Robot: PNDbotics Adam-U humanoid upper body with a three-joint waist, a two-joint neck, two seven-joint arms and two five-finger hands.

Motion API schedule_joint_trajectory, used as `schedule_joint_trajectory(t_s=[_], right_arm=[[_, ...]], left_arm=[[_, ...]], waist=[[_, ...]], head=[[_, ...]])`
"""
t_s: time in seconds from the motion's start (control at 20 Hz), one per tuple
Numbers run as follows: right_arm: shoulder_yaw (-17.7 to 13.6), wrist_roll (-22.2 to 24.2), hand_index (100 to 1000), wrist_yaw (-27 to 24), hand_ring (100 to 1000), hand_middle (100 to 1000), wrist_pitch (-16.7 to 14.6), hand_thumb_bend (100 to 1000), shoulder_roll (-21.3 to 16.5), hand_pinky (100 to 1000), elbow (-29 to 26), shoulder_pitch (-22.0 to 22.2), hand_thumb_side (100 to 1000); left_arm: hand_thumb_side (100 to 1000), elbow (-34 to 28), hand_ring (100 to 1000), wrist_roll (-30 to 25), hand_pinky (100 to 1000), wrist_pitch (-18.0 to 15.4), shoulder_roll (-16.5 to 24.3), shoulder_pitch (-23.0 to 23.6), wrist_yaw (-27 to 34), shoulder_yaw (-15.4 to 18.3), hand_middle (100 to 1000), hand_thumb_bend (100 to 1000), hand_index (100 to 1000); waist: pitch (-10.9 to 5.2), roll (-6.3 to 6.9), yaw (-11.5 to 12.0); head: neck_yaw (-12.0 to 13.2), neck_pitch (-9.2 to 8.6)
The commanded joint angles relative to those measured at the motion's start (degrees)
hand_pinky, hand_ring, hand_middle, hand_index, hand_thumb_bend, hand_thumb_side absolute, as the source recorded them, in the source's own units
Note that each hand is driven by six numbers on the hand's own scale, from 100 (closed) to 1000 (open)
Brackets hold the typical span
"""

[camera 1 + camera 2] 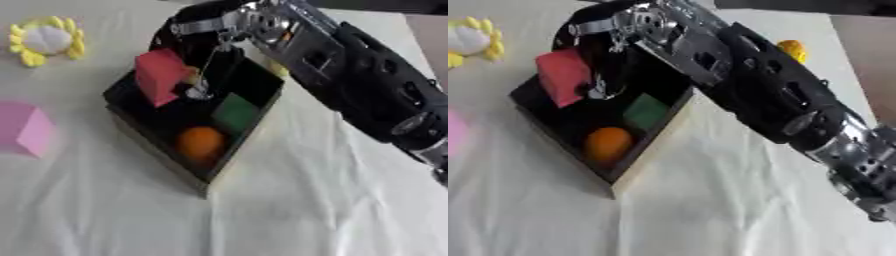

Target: Pick up objects on the table and place them in the box.

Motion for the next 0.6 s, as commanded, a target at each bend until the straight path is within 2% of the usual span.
schedule_joint_trajectory(t_s=[0.05, 0.15, 0.25, 0.5, 0.6], right_arm=[[-0.94, 0.37, 819, 0.6, 873, 783, -1.93, 169, -0.26, 858, 0.94, -0.76, 302], [-1.22, 0.82, 845, 1.41, 934, 843, -3.2, 259, -0.39, 889, 1.52, -0.71, 362], [-1.47, 1.03, 867, 3.16, 959, 870, -4.09, 342, -0.63, 909, 1.8, -0.63, 383], [-2.57, 0.3, 890, 6.18, 970, 878, -4.53, 409, -1.15, 921, 1.05, -0.02, 410], [-3.06, 0.01, 899, 6.65, 967, 871, -4.23, 440, -1.45, 922, 0.29, 0.15, 374]], left_arm=[[545, -0.85, 717, -0.24, 807, -0.05, 1.1, -0.76, 0.2, 0.39, 716, 212, 883], [545, -0.85, 716, -0.23, 807, -0.06, 1.05, -0.69, 0.19, 0.42, 716, 212, 883], [547, -0.85, 716, -0.16, 807, -0.01, 0.99, -0.55, 0.21, 0.47, 716, 210, 883], [548, -0.85, 716, -0.06, 807, 0.13, 0.86, -0.31, 0.26, 0.49, 716, 210, 883], [549, -0.85, 716, 0.02, 807, 0.15, 0.83, -0.2, 0.28, 0.54, 716, 210, 883]], waist=[[-1.57, -0.1, 0.05], [-1.6, -0.1, -0.04], [-1.64, -0.14, -0.17], [-1.7, -0.24, -0.49], [-1.74, -0.27, -0.62]], head=[[-0.12, 0.66], [-0.1, 0.9], [-0.04, 1.05], [0.29, 1.09], [0.42, 1.06]])
